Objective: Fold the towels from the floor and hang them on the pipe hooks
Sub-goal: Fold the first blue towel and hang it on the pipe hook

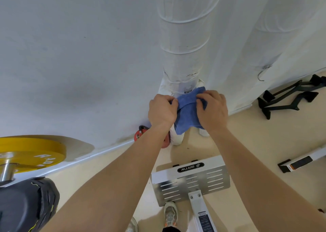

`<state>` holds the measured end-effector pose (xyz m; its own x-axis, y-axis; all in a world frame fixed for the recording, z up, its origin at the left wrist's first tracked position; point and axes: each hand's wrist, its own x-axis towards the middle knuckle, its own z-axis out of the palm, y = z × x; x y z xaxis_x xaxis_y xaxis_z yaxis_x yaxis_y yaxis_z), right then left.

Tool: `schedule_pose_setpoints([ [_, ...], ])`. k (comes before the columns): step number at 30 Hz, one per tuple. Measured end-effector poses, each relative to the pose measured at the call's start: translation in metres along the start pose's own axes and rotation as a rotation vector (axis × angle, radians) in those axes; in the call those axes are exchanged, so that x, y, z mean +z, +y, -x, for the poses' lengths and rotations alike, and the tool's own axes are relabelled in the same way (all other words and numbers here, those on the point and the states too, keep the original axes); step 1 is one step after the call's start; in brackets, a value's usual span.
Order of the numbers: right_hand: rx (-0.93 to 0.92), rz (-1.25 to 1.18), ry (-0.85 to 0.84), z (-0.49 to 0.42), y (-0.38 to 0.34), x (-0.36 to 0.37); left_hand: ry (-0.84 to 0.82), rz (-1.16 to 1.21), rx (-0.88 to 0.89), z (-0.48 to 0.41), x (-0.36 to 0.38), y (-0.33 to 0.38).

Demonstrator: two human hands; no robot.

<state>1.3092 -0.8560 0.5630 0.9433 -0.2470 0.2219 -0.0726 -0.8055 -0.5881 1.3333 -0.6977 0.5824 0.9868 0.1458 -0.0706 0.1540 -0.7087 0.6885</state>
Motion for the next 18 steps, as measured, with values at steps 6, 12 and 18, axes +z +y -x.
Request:
schedule_pose_setpoints([
  [6,-0.128,-0.101,-0.266,0.003,0.02,-0.002,0.059,-0.132,0.458,0.015,0.002,-0.005],
  [12,-0.198,-0.142,-0.398,-0.011,0.033,-0.011,-0.038,-0.151,0.469,0.014,0.019,-0.024],
  [18,-0.012,-0.316,-0.357,-0.012,0.036,0.005,-0.132,-0.098,0.444,0.008,0.019,-0.035],
])
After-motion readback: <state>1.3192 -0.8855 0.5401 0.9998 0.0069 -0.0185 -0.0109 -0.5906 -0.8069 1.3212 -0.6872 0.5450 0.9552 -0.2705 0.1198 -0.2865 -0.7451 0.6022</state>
